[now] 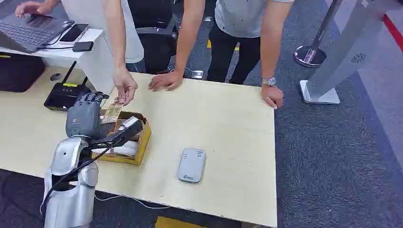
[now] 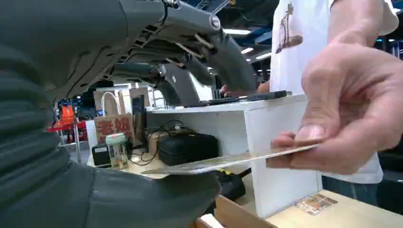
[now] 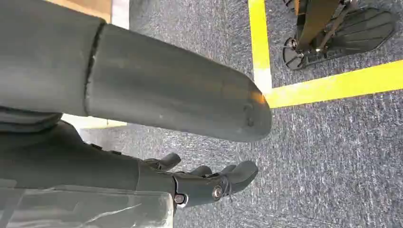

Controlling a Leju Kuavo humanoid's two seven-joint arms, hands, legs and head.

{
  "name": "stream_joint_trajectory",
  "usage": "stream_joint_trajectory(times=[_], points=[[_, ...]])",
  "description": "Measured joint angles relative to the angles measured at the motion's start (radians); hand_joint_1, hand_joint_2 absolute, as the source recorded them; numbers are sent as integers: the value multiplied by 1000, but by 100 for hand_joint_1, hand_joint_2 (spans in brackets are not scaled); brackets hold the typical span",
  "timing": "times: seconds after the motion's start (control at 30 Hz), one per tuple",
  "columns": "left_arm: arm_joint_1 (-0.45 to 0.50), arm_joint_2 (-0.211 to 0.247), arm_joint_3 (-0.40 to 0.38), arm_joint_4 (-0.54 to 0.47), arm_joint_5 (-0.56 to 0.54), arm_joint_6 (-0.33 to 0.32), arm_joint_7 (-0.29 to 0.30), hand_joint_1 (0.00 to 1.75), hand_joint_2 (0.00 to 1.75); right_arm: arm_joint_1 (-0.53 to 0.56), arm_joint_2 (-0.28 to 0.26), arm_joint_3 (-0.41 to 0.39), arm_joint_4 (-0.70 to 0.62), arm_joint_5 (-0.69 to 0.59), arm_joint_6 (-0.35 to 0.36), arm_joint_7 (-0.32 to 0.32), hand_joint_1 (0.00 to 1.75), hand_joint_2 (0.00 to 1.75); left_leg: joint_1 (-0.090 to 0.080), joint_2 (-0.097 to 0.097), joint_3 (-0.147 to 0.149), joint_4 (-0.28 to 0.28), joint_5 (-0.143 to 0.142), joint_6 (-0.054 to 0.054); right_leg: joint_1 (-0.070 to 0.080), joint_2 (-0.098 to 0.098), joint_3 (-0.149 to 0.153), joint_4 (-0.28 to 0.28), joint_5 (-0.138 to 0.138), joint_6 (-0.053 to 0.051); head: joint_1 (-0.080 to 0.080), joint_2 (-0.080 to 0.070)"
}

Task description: Pass the card to the sensor for recognition and then transmit it.

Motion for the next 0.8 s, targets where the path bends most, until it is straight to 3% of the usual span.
stream_joint_trajectory(times=[0.8], points=[[-11, -4, 0, 1, 14, 1, -15, 175, 175, 0, 0, 2, 0, 3, 0, -1, 0, 0, 0, 0, 0, 0, 0, 0, 0, 0, 0, 0, 0, 0, 0, 0]])
